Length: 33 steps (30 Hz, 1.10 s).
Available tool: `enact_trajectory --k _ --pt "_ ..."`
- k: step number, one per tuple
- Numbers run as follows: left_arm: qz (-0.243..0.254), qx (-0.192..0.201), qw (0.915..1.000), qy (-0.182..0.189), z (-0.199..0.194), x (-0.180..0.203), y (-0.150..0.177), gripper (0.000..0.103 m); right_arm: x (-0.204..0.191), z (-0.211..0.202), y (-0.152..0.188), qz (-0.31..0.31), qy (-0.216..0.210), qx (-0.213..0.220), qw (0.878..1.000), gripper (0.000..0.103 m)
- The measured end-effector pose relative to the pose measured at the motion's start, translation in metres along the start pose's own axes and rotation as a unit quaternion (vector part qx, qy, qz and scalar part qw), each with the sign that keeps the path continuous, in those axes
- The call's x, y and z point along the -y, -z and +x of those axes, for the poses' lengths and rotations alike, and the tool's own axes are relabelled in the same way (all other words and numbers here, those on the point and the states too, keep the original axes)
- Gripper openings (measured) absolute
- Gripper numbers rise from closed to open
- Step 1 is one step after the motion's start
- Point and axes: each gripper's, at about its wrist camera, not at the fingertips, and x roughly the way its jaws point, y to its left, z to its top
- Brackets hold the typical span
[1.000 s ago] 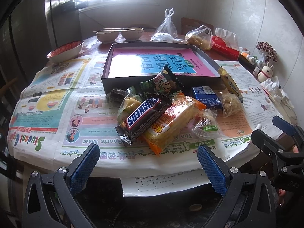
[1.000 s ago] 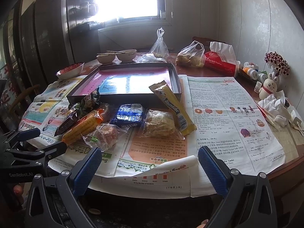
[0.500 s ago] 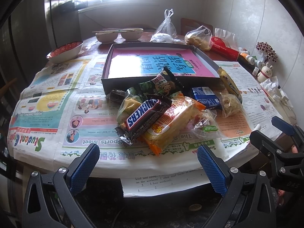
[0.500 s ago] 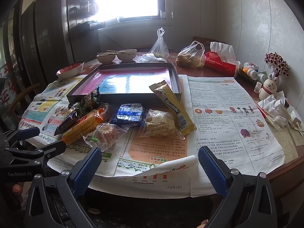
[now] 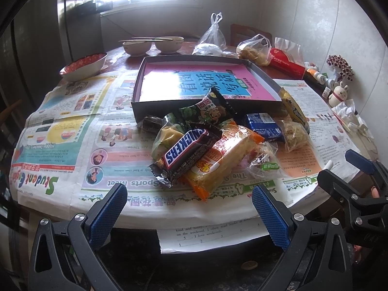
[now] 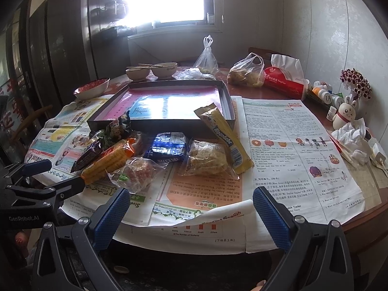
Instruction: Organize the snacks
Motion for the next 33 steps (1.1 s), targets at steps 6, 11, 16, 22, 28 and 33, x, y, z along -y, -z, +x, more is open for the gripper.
enact_trajectory --k 6,11,16,22,28,33 --pt "-0.009 -0.003 0.9999 -0.002 0.003 -0.012 -0.003 0.102 -0.006 0.005 -0.001 -0.012 -0.013 -0.005 1.000 0.102" --pt "-0.017 -0.005 0.9998 -0.006 0.008 -0.028 -0.008 0.102 -0.018 0.010 -0.002 -0.032 -0.028 -0.007 0.999 0.102" --pt "-0.017 -0.006 0.9998 -0.006 0.014 -0.038 -0.014 0.102 -0.027 0.018 -0.003 -0.047 -0.041 -0.014 0.998 0.102" --pt "0.001 -0.018 0.9998 0.006 0.030 -0.042 -0.024 0.102 -0.032 0.033 -0.006 -0.052 -0.057 -0.030 0.997 0.102" --pt "0.010 -0.030 0.9993 0.019 0.042 -0.043 -0.029 0.097 -0.038 0.046 -0.011 -0.061 -0.064 -0.038 0.995 0.102" --pt "0.007 -0.034 0.9989 0.030 0.047 -0.045 -0.032 0.096 -0.047 0.057 -0.015 -0.083 -0.058 -0.042 0.994 0.102"
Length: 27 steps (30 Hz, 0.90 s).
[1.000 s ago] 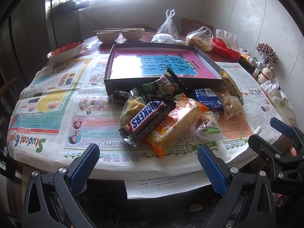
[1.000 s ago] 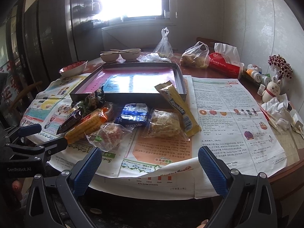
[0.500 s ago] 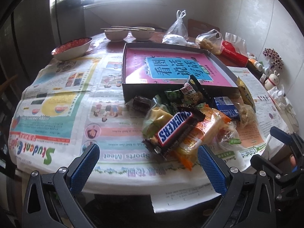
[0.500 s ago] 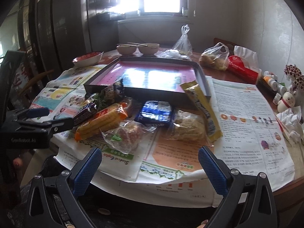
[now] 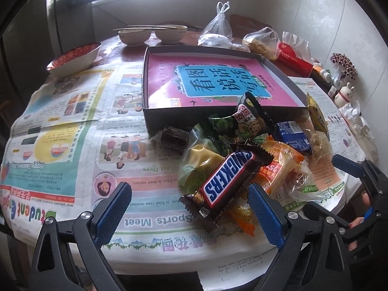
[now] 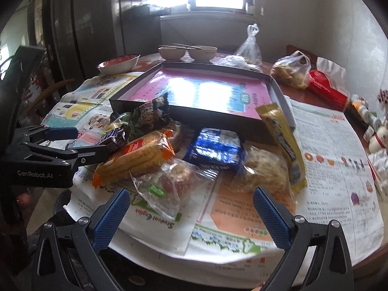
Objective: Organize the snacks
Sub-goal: 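Reach the left gripper to the Snickers bar and close on it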
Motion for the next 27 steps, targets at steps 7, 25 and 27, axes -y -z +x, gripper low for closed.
enact_trajectory --k 7,25,27 --pt "0.004 -0.011 0.9992 0.037 0.006 0.004 -0.005 0.068 -0.008 0.014 -0.005 -0.019 0.003 -0.012 1.000 0.092" --pt "0.046 -0.026 0.9960 0.072 0.011 0.009 -0.011 0.054 -0.003 0.028 0.001 -0.018 -0.013 -0.031 0.999 0.055" --pt "0.033 -0.032 0.9941 0.099 0.012 0.005 -0.010 0.040 -0.001 0.028 0.001 -0.013 -0.017 -0.031 0.999 0.054"
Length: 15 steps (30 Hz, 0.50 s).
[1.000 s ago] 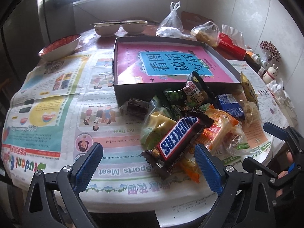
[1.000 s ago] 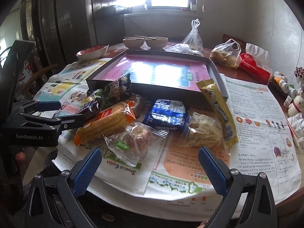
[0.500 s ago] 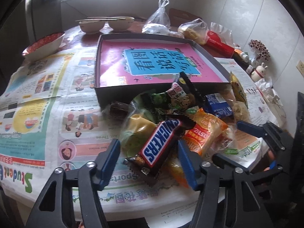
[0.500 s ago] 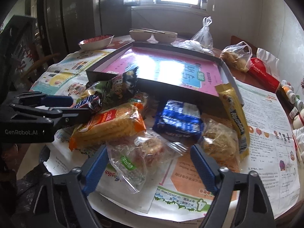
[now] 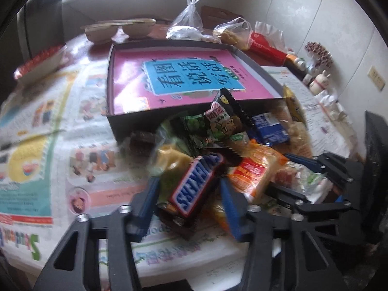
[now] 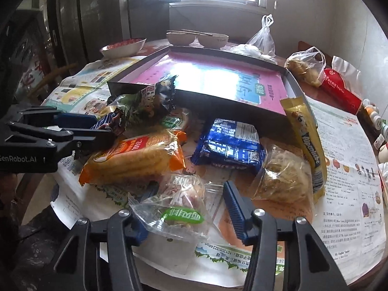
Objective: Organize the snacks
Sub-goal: 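Reach the left gripper to the Snickers bar and close on it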
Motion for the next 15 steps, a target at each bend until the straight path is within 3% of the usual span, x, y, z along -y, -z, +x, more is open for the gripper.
enact_trajectory --k 15 --pt "-0.025 0.012 0.9995 0.016 -0.010 -0.002 0.003 0.031 0.012 -0.009 0.005 0.024 0.004 0.016 1.000 0.052"
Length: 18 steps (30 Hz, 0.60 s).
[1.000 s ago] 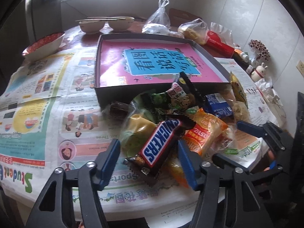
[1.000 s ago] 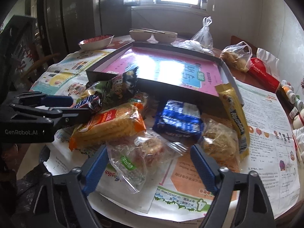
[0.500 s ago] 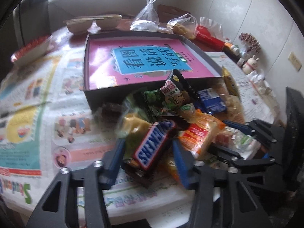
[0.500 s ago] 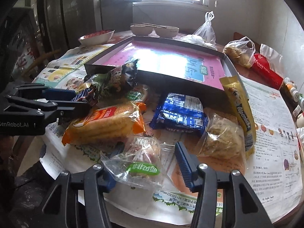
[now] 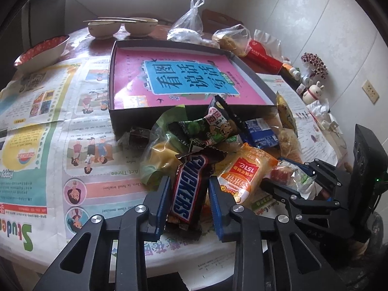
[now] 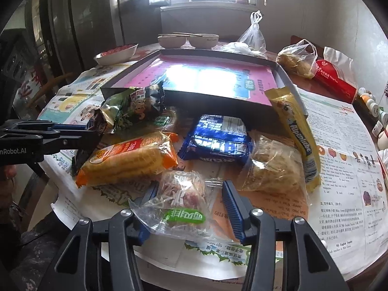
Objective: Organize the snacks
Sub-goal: 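Reach the left gripper to the Snickers bar and close on it, then carry the Snickers bar into the tray with the left gripper and release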
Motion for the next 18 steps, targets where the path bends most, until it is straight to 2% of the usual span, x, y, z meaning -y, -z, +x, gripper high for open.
enact_trajectory --k 2,18 --pt "-0.004 0.006 1.0000 0.003 -0.004 0.000 -0.001 0.029 0.000 -0.006 -0.002 -0.001 0.000 0.010 1.000 0.052" --pt "-0.012 0.041 0.9991 0.005 -0.018 0.006 -0.034 0.029 0.016 -0.024 -0.044 0.013 -0.011 0.067 0.998 0.052"
